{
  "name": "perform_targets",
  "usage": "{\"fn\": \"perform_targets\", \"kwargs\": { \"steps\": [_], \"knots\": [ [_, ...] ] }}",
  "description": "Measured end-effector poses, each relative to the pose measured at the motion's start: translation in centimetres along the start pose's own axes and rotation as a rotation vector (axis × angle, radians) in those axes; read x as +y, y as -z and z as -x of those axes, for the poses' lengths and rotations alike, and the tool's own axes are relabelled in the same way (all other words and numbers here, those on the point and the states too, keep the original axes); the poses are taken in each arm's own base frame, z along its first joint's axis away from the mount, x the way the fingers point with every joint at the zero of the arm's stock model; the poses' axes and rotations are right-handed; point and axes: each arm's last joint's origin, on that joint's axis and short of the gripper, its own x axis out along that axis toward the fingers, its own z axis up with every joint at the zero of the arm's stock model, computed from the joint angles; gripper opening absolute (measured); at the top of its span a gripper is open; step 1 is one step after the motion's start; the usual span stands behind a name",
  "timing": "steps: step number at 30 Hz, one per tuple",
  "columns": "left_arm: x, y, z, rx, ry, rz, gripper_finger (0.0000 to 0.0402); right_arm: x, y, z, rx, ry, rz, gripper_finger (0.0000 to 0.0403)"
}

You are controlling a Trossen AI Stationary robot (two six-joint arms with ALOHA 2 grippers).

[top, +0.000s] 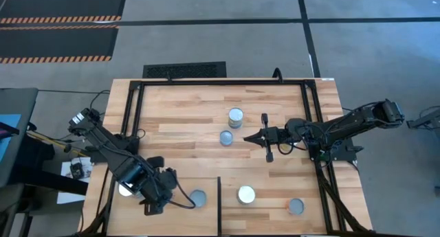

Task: Pick and place cans onto a shelf
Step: Adjust the canned goods on the shelf

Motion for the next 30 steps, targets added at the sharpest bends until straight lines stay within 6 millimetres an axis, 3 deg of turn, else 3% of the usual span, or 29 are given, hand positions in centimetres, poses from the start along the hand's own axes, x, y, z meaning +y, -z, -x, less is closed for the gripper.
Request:
{"fn": "perform_targets", "kwargs": {
  "steps": [30],
  "knots": [
    [1.1,1.1,0.4,0.098,-0.084,0.049,0.0000,0.0,0.0,0.0,0.000,0.000,0.000,0.0011]
  ]
}}
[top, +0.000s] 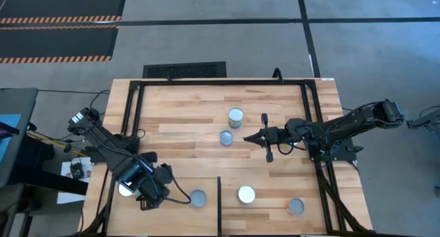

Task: Pick and place cans onto a shelf
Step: Adjust the canned goods on the shelf

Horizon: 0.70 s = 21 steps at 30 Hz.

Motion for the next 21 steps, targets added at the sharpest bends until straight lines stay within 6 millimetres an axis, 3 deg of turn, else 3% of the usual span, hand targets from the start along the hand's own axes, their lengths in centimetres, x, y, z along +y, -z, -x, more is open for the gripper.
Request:
{"fn": "perform_targets", "kwargs": {
  "steps": [12,17,21],
  "knots": [
    [0.1,-0.8,2.8,-0.119,0.042,-0.002,0.0000,0.0,0.0,0.0,0.000,0.000,0.000,0.0011],
    [-0.1,-3.6,3.2,-0.329,0.096,-0.112,0.0000,0.0,0.0,0.0,0.000,0.000,0.000,0.0011],
    [-0.8,-6.4,2.4,-0.439,0.105,-0.243,0.0000,0.0,0.0,0.0,0.000,-0.001,0.000,0.0011]
  ]
}}
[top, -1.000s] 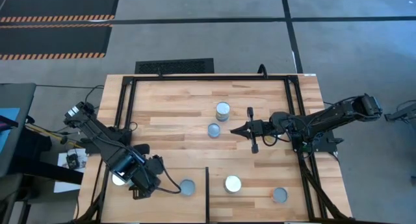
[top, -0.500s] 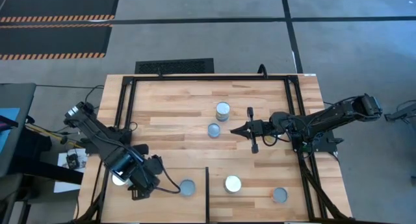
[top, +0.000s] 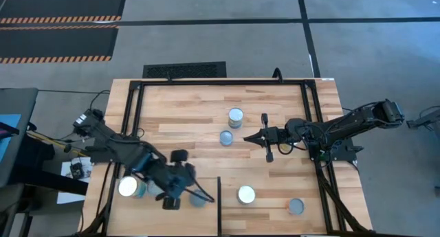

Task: Pick and place cans onto a shelf
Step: Adjust the canned goods on the shelf

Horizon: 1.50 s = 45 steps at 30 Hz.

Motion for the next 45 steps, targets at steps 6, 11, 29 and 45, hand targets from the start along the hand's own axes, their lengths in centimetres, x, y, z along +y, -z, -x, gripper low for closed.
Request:
{"fn": "perform_targets", "kwargs": {
  "steps": [6,11,29,45],
  "knots": [
    [-0.4,-1.4,-3.4,0.023,0.055,-0.141,0.0000,0.0,0.0,0.0,0.000,-0.001,0.001,0.0011],
    [-0.9,-1.5,-5.6,0.074,0.086,-0.174,0.0000,0.0,0.0,0.0,-0.001,-0.001,0.001,0.0011],
    [-0.7,0.2,-5.8,0.274,0.034,-0.070,0.0000,0.0,0.0,0.0,0.003,-0.005,0.001,0.0011],
    [0.1,1.4,-3.4,0.309,-0.050,-0.022,0.0000,0.2,0.0,0.0,0.001,-0.012,0.003,0.0011]
  ]
}}
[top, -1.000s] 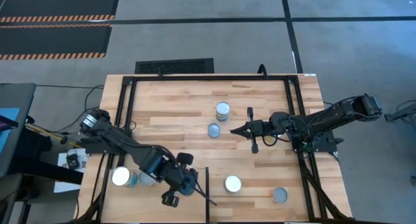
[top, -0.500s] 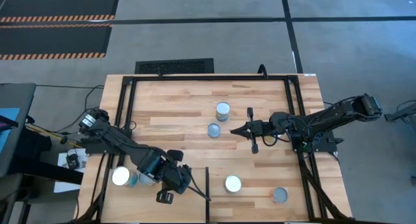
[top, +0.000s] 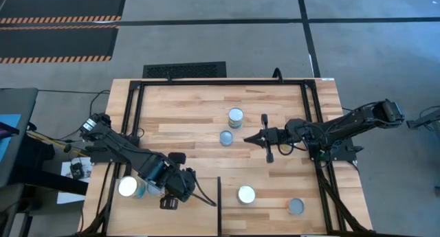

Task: Pick and place cans onto a shelf
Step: Adjust the canned goods on the shelf, then put the canned peas on the shelf

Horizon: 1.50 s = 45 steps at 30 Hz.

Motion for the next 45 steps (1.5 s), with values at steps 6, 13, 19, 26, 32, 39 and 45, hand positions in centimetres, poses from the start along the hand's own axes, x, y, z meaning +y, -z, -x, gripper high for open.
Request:
{"fn": "perform_targets", "kwargs": {
  "steps": [6,13,19,26,32,39,45],
  "knots": [
    [-0.2,-0.3,0.0,-0.031,0.024,-0.002,0.0000,0.1,0.0,0.0,-0.003,-0.005,0.007,0.0011],
    [-0.1,-0.1,-0.5,-0.009,0.015,0.002,0.0000,0.1,0.0,0.0,-0.004,-0.005,0.007,0.0011],
    [0.0,0.1,-1.1,0.016,0.005,0.005,0.0000,0.1,0.0,0.0,-0.002,-0.005,0.009,0.0011],
    [0.4,0.5,0.1,-0.023,0.004,0.016,0.0000,0.1,0.0,0.0,-0.002,-0.005,0.009,0.0011],
    [0.9,0.9,1.6,-0.108,-0.035,0.040,0.0000,0.1,0.0,0.0,-0.001,-0.005,0.007,0.0011],
    [2.9,1.3,3.2,-0.367,-0.007,0.030,0.0000,0.1,0.0,0.0,0.003,-0.005,0.006,0.0011],
    [7.0,3.5,1.5,-0.581,0.017,-0.006,0.0000,0.3,0.0,0.0,0.006,-0.011,0.004,0.0011]
  ]
}}
